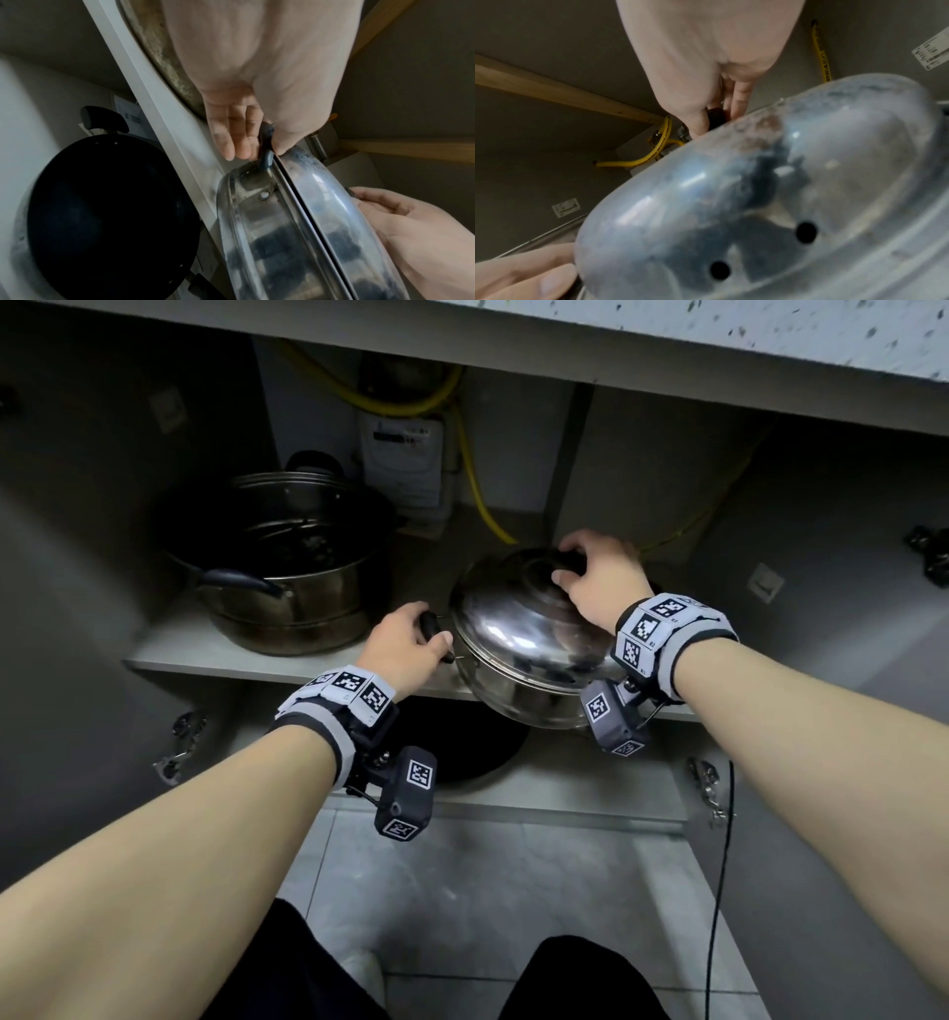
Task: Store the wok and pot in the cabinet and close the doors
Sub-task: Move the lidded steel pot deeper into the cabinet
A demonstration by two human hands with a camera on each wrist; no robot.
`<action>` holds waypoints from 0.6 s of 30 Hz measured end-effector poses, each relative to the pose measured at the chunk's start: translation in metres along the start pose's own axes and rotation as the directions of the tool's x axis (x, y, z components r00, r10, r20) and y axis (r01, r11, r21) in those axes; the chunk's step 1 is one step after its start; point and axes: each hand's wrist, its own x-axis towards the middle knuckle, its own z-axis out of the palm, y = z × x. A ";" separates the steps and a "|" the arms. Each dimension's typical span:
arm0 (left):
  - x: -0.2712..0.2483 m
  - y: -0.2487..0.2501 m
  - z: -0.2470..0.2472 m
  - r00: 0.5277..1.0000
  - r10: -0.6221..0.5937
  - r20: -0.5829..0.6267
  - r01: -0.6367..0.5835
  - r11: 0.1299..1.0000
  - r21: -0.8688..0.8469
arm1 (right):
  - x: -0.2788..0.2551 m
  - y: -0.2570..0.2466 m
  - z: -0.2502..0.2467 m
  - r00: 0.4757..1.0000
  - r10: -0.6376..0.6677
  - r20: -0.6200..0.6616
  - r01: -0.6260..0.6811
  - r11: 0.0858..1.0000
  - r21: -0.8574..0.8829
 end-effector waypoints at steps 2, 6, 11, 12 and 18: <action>0.001 0.000 0.000 1.000 0.001 -0.003 -0.001 1.000 -0.001 | 0.000 0.000 -0.001 1.000 -0.006 0.006 0.006 1.000 -0.010; 0.002 -0.001 0.001 1.000 -0.002 -0.012 0.002 1.000 0.009 | -0.001 0.003 0.000 1.000 -0.001 0.014 0.001 1.000 -0.004; 0.003 -0.003 0.002 1.000 0.002 -0.012 -0.002 1.000 0.020 | -0.001 0.002 0.004 1.000 0.019 0.008 -0.019 1.000 0.017; 0.004 -0.003 0.001 1.000 0.001 -0.012 -0.001 1.000 0.025 | 0.000 0.002 0.005 1.000 0.019 0.003 -0.019 1.000 0.021; 0.007 -0.005 0.003 0.999 -0.004 -0.033 0.004 1.000 0.015 | -0.001 0.004 0.008 1.000 0.024 0.009 -0.024 1.000 -0.004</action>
